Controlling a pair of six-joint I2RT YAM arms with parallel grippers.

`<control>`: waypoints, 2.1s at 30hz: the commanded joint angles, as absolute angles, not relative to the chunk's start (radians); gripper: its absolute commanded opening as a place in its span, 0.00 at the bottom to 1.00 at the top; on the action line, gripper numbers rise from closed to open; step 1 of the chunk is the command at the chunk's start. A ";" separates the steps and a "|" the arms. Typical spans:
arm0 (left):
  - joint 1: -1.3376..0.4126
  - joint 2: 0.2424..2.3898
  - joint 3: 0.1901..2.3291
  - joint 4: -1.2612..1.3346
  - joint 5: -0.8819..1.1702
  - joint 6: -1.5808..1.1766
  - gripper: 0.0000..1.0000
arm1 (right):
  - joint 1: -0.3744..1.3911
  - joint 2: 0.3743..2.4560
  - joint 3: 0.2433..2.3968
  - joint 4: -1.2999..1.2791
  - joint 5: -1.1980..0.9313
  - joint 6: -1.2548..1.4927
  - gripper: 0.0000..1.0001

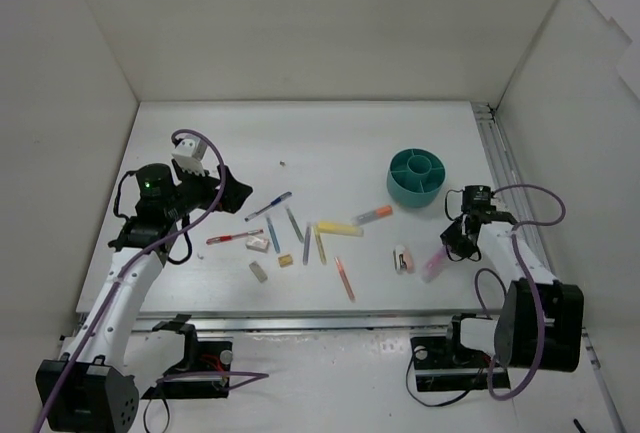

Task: Sort the stationery into containers
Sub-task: Pick up the pen from the center of the board, then place the pen in the storage box.

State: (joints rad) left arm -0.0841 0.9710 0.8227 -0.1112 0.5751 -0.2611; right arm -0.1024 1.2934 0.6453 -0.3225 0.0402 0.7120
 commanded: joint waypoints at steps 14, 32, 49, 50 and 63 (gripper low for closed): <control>-0.104 1.042 0.885 -0.008 0.686 -0.270 1.00 | 0.221 1.029 0.805 0.563 0.460 0.128 0.00; -0.274 1.184 0.991 -0.083 0.568 -0.204 1.00 | 0.256 1.543 1.023 0.864 0.894 -0.020 0.00; -0.357 1.267 1.032 -0.061 0.577 -0.163 1.00 | 0.322 1.539 0.853 0.865 1.011 0.146 0.06; -0.357 1.272 1.038 -0.063 0.581 -0.149 1.00 | 0.324 1.529 0.845 0.865 1.015 0.152 0.11; -0.538 1.592 1.287 -0.175 0.692 0.124 1.00 | 0.396 1.398 0.767 0.864 1.043 0.112 0.66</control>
